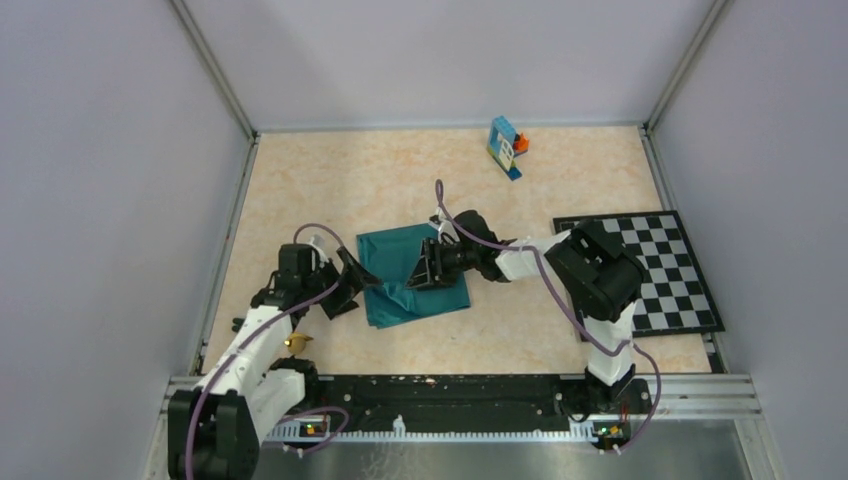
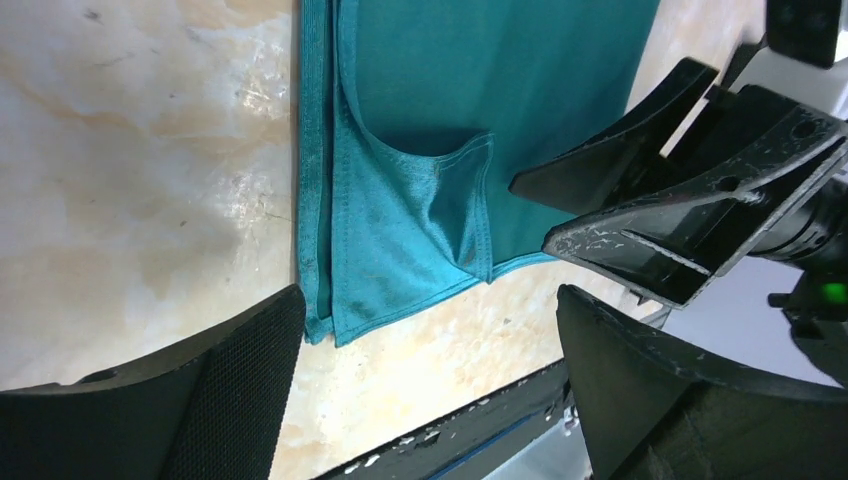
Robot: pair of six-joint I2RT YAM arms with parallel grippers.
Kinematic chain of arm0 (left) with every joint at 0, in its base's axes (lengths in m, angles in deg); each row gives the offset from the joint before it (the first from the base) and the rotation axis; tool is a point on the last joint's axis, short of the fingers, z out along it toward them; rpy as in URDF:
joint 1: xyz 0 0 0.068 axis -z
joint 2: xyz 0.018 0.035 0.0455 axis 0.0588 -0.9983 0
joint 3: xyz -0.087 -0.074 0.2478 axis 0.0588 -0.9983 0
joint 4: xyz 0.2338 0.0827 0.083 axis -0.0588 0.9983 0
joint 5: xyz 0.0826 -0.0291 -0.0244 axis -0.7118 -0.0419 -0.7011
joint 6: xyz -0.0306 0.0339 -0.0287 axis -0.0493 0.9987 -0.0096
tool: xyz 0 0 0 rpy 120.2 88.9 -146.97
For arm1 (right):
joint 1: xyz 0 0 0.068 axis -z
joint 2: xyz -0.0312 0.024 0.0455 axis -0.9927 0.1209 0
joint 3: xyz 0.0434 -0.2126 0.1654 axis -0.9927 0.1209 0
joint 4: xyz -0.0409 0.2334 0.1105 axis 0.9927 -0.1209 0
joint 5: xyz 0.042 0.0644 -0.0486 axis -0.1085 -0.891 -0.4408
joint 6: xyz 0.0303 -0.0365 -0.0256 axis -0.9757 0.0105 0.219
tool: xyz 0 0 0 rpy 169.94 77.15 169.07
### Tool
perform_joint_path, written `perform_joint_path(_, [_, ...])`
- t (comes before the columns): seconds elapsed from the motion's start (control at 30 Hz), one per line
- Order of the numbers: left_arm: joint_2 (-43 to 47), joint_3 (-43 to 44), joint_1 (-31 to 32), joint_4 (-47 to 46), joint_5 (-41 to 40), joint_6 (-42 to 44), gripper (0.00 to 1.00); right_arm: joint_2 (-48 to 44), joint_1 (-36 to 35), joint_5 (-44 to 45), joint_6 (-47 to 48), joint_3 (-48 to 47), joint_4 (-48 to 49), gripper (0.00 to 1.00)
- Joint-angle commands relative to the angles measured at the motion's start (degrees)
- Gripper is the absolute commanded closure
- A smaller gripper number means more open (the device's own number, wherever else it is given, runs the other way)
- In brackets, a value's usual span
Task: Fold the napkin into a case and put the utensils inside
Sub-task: Fold the rectangle-folded napkin at the center of the board.
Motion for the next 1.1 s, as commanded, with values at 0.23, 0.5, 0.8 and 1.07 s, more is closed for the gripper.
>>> perform_joint_path(0.23, [-4.9, -7.7, 0.8, -14.2, 6.8, 2.3, 0.01, 2.0, -1.2, 1.2, 5.7, -0.8, -1.4, 0.52])
perform_joint_path(0.5, [-3.6, -10.4, 1.4, -15.3, 5.6, 1.1, 0.02, 5.6, -5.0, 1.2, 3.1, -4.8, 0.8, 0.59])
perform_joint_path(0.8, [4.9, -7.0, 1.4, -6.0, 0.7, 1.3, 0.01, 3.5, -10.6, -1.6, -0.1, -5.3, 6.0, 0.60])
perform_joint_path(1.07, [7.6, -1.3, 1.4, -5.6, -2.6, -0.6, 0.02, -4.3, -7.2, -1.1, 0.8, 3.4, 4.3, 0.54])
